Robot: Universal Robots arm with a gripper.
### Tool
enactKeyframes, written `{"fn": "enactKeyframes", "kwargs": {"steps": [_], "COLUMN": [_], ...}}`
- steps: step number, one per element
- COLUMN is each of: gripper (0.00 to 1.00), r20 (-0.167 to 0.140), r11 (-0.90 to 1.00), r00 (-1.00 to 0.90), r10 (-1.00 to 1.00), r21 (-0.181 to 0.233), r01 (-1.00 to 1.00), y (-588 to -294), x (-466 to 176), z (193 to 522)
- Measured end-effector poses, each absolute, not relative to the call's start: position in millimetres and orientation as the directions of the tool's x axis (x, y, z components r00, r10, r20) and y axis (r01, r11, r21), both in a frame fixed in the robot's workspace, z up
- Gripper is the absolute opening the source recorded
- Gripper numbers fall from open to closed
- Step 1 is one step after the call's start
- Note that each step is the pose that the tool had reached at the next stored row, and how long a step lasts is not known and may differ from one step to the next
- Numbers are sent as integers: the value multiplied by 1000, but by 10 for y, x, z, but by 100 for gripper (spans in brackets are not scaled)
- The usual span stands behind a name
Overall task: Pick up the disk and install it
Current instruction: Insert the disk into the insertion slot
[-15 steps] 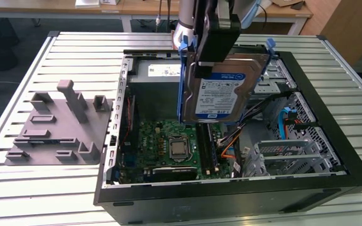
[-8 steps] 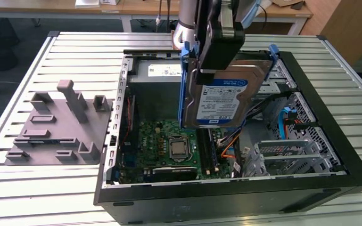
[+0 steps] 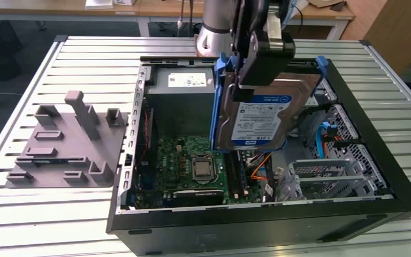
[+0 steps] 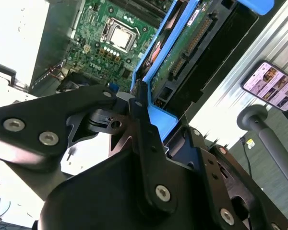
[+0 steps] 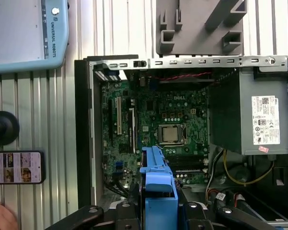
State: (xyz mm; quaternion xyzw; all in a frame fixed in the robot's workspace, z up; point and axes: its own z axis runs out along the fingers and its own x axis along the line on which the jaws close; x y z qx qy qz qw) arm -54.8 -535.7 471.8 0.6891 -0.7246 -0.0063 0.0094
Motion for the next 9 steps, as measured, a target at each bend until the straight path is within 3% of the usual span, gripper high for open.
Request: {"fn": "enactKeyframes", "kwargs": {"steps": [9], "gripper": [36], "r20": [5], "r11": [50], "r00": [-50], "r10": [-999], "r21": [22], "r01": [-999], "y": [-5365], "x": [-516], "z": [4716]}}
